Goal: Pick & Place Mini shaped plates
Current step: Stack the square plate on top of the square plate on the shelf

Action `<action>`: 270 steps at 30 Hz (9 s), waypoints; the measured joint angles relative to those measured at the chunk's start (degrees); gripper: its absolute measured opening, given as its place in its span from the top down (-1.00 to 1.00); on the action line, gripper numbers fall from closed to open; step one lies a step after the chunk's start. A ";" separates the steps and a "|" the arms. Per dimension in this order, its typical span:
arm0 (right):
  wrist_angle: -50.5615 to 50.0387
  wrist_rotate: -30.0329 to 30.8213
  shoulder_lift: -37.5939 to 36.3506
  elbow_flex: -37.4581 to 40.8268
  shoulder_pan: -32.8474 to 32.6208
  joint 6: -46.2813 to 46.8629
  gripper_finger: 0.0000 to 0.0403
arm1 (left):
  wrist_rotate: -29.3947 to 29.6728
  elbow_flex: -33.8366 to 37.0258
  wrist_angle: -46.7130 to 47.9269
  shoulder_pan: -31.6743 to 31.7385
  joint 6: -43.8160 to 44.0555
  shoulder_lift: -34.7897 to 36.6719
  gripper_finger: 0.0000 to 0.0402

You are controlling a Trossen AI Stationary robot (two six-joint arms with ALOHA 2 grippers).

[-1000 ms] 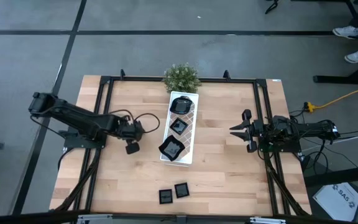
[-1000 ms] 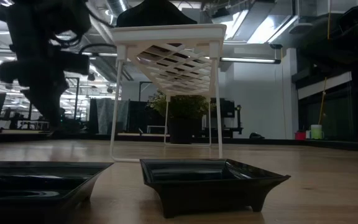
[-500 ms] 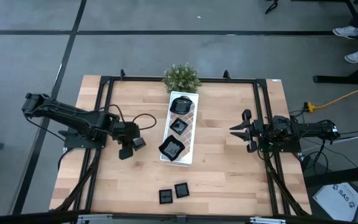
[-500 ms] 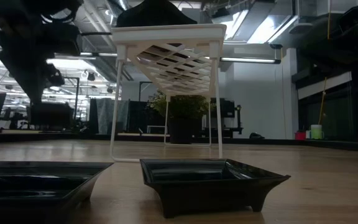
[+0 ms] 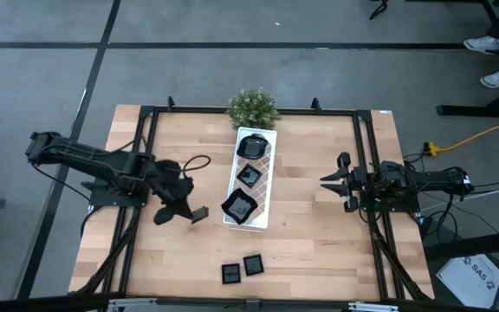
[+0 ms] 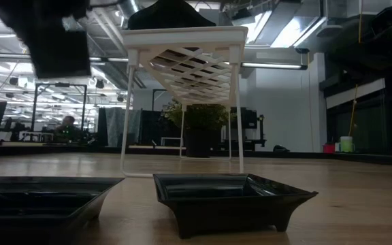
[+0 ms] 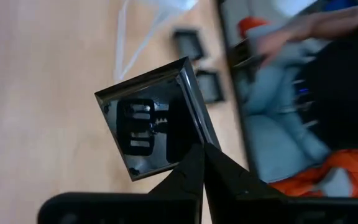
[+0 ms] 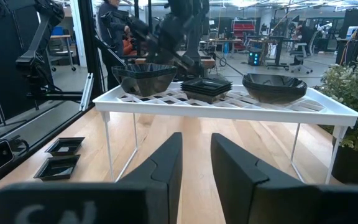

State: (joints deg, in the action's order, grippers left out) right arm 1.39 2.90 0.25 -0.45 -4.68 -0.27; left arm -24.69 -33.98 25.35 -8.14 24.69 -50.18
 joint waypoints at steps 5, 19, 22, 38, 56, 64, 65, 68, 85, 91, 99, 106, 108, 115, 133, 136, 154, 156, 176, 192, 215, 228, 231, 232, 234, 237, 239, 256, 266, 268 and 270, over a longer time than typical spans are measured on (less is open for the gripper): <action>0.02 0.00 -0.02 0.00 -0.01 0.02 0.58 | -3.57 -0.02 -8.87 0.05 -2.57 0.21 0.99; 0.00 0.00 -0.01 0.00 -0.01 0.01 0.58 | -8.04 -0.04 -31.49 3.54 -14.99 0.21 0.99; 0.02 0.00 -0.02 0.00 0.01 0.00 0.58 | -6.60 -0.05 -33.37 5.69 -17.95 0.07 0.99; 0.02 0.00 0.00 0.00 -0.01 0.01 0.58 | -8.55 -0.09 -51.49 16.17 -26.56 -15.87 0.99; 0.00 0.00 -0.01 0.00 -0.01 0.00 0.58 | -9.88 -0.09 -66.42 21.82 -13.20 -28.07 0.99; 0.01 0.00 -0.02 0.00 -0.01 0.00 0.58 | -10.39 -0.09 -67.17 22.60 -3.50 -29.76 0.99; 0.02 0.00 -0.02 0.00 0.01 0.01 0.58 | -10.42 -0.09 -67.16 22.60 -2.12 -29.76 0.99; 0.02 0.00 -0.02 0.00 -0.01 0.02 0.58 | -10.45 -0.09 -67.15 22.80 1.58 -29.76 0.99; 0.00 0.00 0.00 0.00 0.01 0.00 0.58 | -18.36 -0.09 -67.13 26.42 20.28 -29.76 0.99; 0.01 0.00 -0.02 0.00 0.00 0.01 0.58 | -21.71 -0.07 -66.56 28.05 21.35 -29.76 0.99; 0.02 0.00 -0.01 0.00 0.01 0.00 0.58 | -24.21 -0.07 -67.13 28.65 21.18 -29.76 0.98; 0.01 0.00 0.00 0.00 -0.01 0.01 0.58 | -25.49 -0.07 -67.00 29.30 21.16 -29.76 0.82; 0.01 0.00 -0.01 0.00 0.00 0.00 0.58 | -26.01 -0.07 -66.95 29.70 21.22 -29.76 0.75; 0.00 0.00 -0.01 0.00 0.00 0.01 0.58 | -27.85 -0.07 -66.88 30.89 21.22 -29.76 0.57; 0.01 0.00 0.00 0.00 -0.01 0.01 0.58 | -38.11 -0.04 -67.15 33.20 6.62 -26.18 0.67; 0.00 0.00 -0.02 0.00 0.00 0.00 0.58 | -38.47 -0.04 -66.09 33.23 0.56 -26.04 0.79; 0.01 0.00 0.00 0.00 -0.01 0.00 0.58 | -21.32 -5.33 -27.00 31.27 -41.74 -20.26 0.99; 0.02 0.00 -0.02 0.00 -0.01 0.00 0.58 | -18.22 -6.50 -23.23 29.65 -45.29 -19.40 0.99; 0.01 0.00 -0.01 0.00 -0.01 0.02 0.58 | -9.02 -9.94 -19.23 24.41 -51.58 -21.38 0.99; 0.02 0.00 -0.02 0.00 -0.01 0.02 0.58 | -6.29 -9.92 -24.60 24.20 -50.94 -22.59 0.99; 0.00 0.00 -0.01 0.00 -0.01 0.02 0.58 | -6.80 -9.92 -22.53 23.62 -45.18 -21.72 0.99; 0.00 0.00 0.00 0.00 0.01 0.02 0.58 | 10.28 -9.90 -20.78 10.34 -41.78 -13.10 0.99; 0.00 0.00 -0.01 0.00 0.00 0.02 0.58 | 13.81 -9.90 -20.79 5.31 -38.91 -12.40 0.99; 0.02 0.00 0.00 0.00 -0.01 0.00 0.58 | 14.93 -9.90 -20.81 3.61 -37.88 -12.38 0.99; 0.00 0.00 -0.01 0.00 -0.01 0.01 0.58 | 17.22 -9.90 -20.68 -0.06 -35.80 -12.42 0.99; 0.02 0.00 0.00 0.00 -0.01 0.02 0.58 | 20.83 -9.90 -20.31 -5.41 -32.69 -12.67 0.99; 0.02 0.00 -0.02 0.00 -0.01 0.00 0.58 | 23.41 -9.90 -19.97 -8.89 -30.42 -12.71 0.99; 0.00 0.00 0.00 0.00 -0.01 0.00 0.58 | 39.92 -9.92 -19.78 -29.91 -12.57 -15.62 0.99; 0.02 0.00 -0.02 0.00 0.01 0.02 0.58 | 31.22 -9.92 -29.31 -32.76 -0.70 -23.11 0.99; 0.01 0.02 0.00 0.00 -0.01 0.02 0.58 | 30.64 -9.92 -31.68 -33.71 -0.17 -24.76 0.99; 0.02 0.00 -0.01 0.00 -0.01 0.00 0.58 | 30.71 -9.92 -32.94 -34.73 -0.20 -26.11 0.99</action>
State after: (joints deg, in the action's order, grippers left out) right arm 1.40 2.90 0.24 -0.45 -4.68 -0.27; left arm 6.02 -43.90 -7.59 -42.87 24.49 -76.29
